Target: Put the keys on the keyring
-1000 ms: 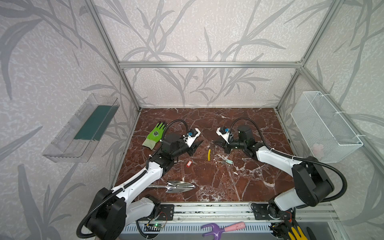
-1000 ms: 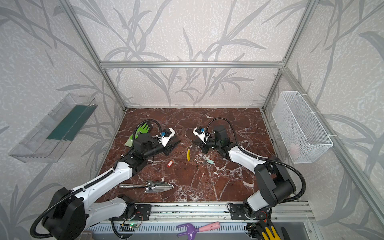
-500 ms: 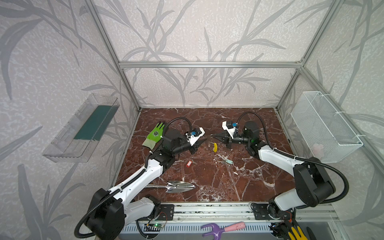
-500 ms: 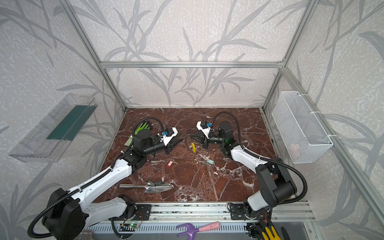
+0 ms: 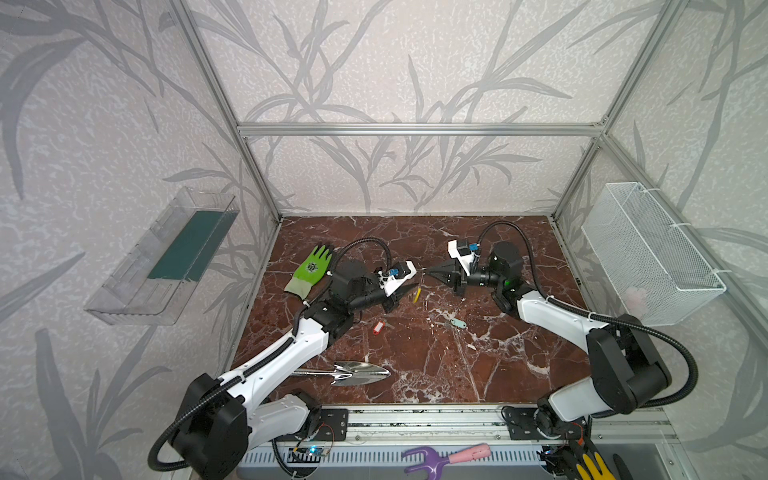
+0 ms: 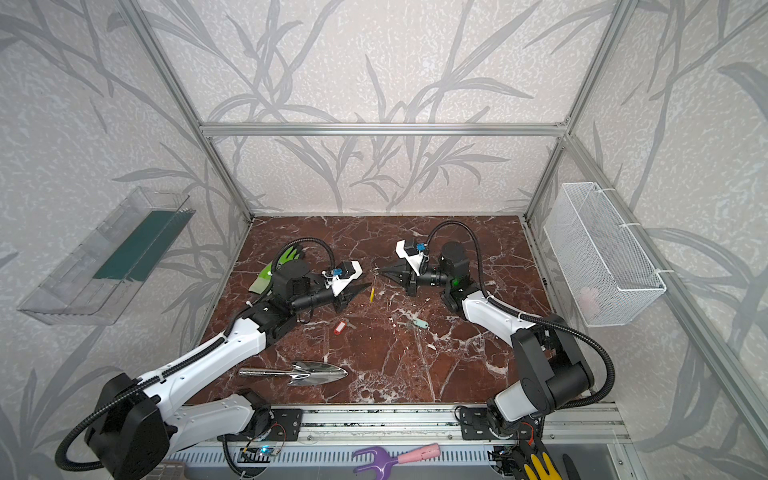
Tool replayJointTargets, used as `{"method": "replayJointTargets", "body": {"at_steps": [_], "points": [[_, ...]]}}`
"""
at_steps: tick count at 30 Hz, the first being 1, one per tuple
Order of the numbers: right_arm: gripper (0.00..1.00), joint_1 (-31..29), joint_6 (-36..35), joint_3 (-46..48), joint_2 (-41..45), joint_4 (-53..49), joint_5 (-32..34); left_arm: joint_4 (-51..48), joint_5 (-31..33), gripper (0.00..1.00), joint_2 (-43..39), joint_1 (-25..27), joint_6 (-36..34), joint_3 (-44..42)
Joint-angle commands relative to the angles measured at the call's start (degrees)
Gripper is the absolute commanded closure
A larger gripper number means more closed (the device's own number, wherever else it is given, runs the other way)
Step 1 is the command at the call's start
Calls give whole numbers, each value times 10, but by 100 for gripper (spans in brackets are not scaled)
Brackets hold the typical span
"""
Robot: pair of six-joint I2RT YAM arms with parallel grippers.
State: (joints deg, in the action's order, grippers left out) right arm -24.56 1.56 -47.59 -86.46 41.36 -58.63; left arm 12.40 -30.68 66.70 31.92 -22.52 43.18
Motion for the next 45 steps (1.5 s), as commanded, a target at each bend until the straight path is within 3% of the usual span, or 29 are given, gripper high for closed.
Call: {"method": "replayJointTargets", "body": {"at_steps": [1, 18, 30, 33, 35, 40, 45], "points": [[100, 2, 8, 7, 19, 31, -16, 25, 2, 72, 3, 6, -9, 23], [100, 3, 17, 17, 21, 50, -17, 63, -19, 77, 30, 16, 14, 31], [100, 3, 14, 21, 16, 62, -21, 50, -27, 100, 43, 19, 7, 48], [84, 9, -21, 28, 28, 33, -5, 7, -30, 100, 46, 18, -4, 71], [79, 11, -60, 31, 44, -12, 12, -39, -31, 100, 47, 19, -20, 91], [77, 12, -190, 5, 83, -189, 37, -169, -18, 100, 56, 20, -53, 147], [77, 12, -245, -2, 110, -260, 57, -246, -16, 100, 64, 21, -79, 185]]}}
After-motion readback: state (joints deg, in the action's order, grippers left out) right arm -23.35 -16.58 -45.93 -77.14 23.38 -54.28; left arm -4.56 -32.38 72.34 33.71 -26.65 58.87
